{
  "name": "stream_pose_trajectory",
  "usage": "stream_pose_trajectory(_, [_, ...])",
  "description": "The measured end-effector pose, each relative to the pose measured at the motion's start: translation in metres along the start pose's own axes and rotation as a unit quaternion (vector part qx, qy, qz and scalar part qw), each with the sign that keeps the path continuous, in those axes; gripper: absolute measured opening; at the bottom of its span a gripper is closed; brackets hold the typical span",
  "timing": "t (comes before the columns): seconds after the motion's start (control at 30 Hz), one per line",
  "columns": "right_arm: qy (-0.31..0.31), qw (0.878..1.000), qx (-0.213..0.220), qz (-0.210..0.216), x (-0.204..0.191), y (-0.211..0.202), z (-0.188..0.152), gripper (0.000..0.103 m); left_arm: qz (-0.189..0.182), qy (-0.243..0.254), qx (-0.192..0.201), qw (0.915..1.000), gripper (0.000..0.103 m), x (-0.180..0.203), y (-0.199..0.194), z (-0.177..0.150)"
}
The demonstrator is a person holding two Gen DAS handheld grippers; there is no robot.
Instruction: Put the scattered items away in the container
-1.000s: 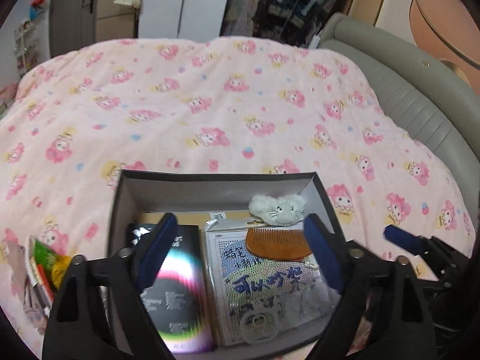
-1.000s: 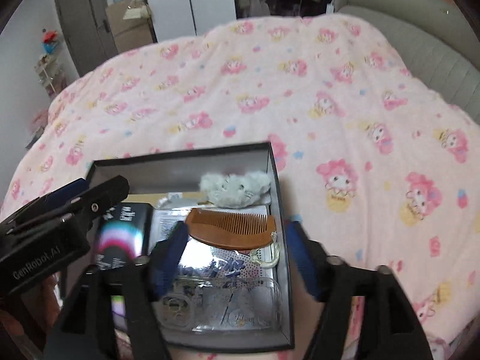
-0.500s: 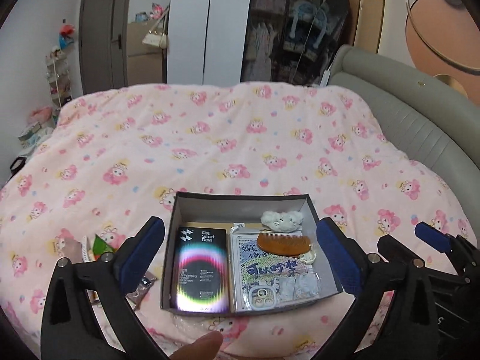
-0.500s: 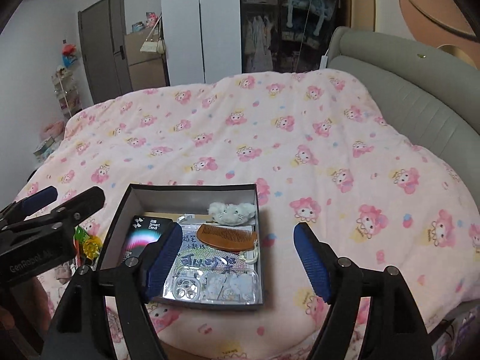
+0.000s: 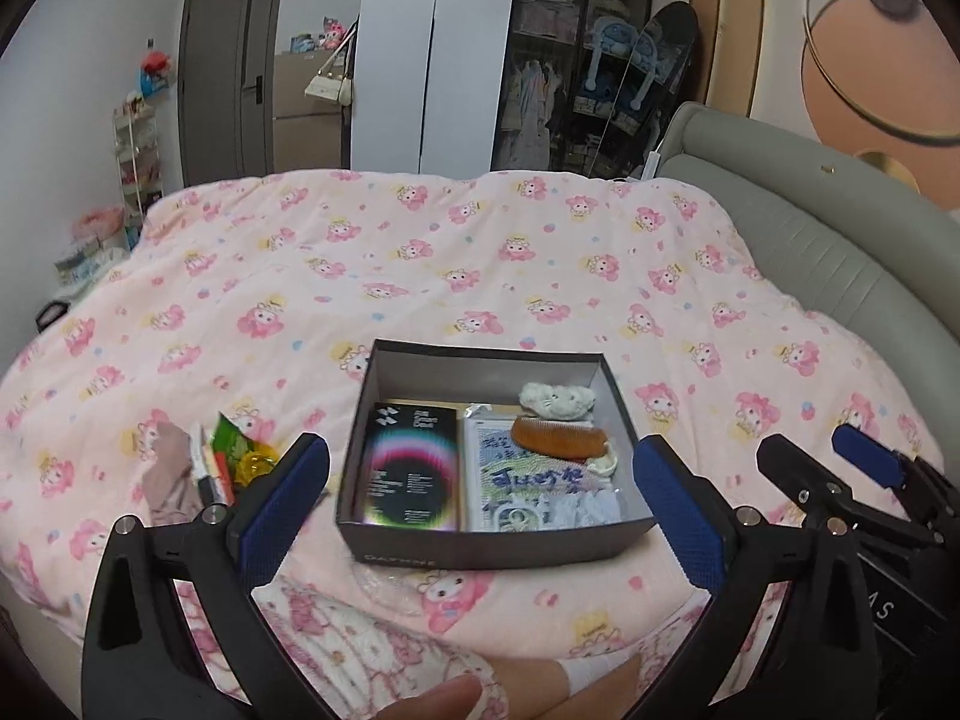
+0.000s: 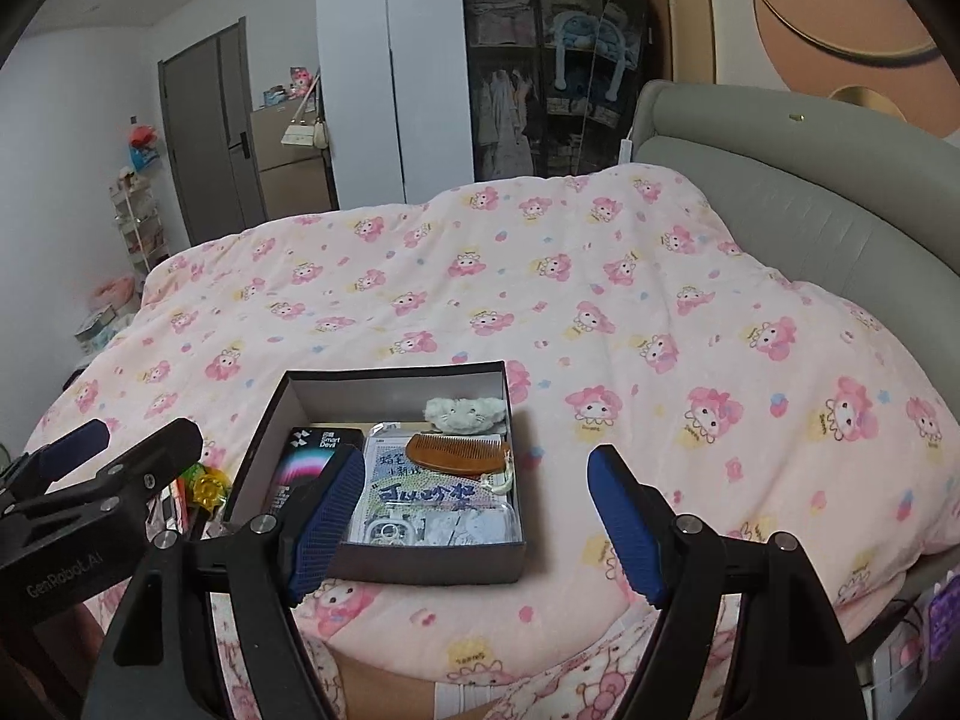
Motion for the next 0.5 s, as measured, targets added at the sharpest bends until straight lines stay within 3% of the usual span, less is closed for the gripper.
stream_pose_trajectory(0.3, [-0.003,1.000,-0.004,0.002,-0.004,-0.002,-0.012,0.075,0.019,0.012,0.010,0.9997,0.102,0.010,-0.011,-0.010])
stream_pose_trajectory(0.5, [0.002,1.000,-0.012,0.006,0.001,0.003,-0.013,0.075,0.018,0.016,-0.005,0.9997,0.102,0.015,-0.004,-0.015])
Point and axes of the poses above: each gripper's, at about its wrist camera, not at the fingertips, and y roughly the way its jaws point, x to its right, z to its top, the point moved 3 cm from there along y, roughly the way its jaws point, and after that the axes turned 14 degrees about -x, right-handed, at the moved point
